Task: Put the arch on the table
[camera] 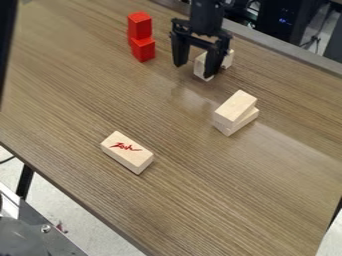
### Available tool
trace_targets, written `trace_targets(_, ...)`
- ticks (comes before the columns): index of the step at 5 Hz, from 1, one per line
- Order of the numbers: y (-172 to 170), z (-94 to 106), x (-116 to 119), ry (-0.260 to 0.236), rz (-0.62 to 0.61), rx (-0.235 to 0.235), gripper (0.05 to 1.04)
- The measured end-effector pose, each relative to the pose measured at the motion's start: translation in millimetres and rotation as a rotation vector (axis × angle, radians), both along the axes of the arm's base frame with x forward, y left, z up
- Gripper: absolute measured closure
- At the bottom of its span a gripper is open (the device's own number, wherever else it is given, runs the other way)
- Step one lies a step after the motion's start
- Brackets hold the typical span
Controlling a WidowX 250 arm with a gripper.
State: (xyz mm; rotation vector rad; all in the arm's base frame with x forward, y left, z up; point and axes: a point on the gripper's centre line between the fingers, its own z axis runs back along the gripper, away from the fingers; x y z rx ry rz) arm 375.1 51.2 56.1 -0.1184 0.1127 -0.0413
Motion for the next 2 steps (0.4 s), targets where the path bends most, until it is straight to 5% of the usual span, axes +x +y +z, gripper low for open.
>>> trace_targets(1,8,22.6,-19,-0.069,0.005,-0.024,0.083)
trace_targets(2,10,43.2,-35,-0.155,-0.001,0.002,0.083)
